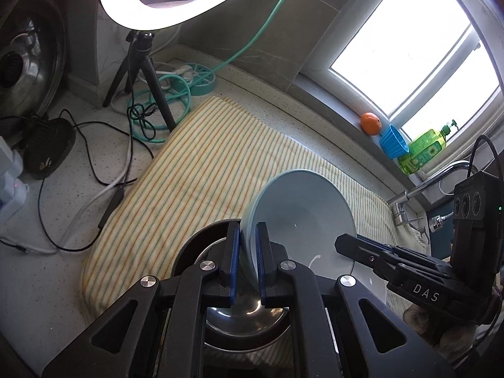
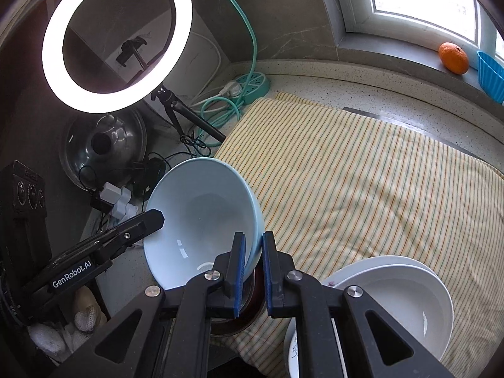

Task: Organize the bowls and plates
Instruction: 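Lower the pale blue bowl into the nested steel bowls with both tools, then grip the nested bowl stack rim with both tools and lift it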

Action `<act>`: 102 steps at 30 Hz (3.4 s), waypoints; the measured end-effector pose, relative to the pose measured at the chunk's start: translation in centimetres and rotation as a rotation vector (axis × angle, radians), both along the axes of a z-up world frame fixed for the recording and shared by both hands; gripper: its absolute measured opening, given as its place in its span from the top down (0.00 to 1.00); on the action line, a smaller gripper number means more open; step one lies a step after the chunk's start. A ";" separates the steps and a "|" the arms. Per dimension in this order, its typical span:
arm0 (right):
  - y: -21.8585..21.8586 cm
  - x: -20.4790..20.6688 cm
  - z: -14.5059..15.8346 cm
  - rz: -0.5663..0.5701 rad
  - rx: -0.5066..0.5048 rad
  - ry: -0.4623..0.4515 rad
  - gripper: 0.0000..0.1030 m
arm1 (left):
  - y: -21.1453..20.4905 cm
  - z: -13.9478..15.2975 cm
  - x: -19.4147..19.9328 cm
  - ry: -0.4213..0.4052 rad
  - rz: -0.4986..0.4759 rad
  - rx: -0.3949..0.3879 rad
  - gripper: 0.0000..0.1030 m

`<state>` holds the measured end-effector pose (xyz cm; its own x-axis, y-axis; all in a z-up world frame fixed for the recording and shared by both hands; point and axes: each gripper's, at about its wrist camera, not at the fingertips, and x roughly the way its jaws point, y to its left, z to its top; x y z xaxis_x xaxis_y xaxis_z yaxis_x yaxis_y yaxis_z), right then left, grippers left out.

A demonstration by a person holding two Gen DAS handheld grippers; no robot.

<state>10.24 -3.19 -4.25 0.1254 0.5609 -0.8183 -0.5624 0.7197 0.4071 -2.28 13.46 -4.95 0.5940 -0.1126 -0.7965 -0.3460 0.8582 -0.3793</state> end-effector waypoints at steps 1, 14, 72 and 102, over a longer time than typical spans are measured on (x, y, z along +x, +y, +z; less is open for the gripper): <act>0.1 -0.2 -0.2 0.004 -0.004 0.004 0.90 | 0.1 -0.3 -0.3 0.009 0.000 -0.006 0.93; 1.2 -2.6 -2.9 0.037 -0.047 0.050 0.90 | 0.9 -2.5 -2.5 0.079 0.009 -0.039 0.93; -1.6 -1.9 -2.9 -0.049 -0.016 0.021 0.84 | 3.7 -2.2 -3.9 0.067 0.067 -0.032 0.91; -0.4 -1.4 -6.1 -0.044 -0.080 0.051 0.84 | 3.1 -5.7 -2.8 0.147 0.033 -0.005 0.91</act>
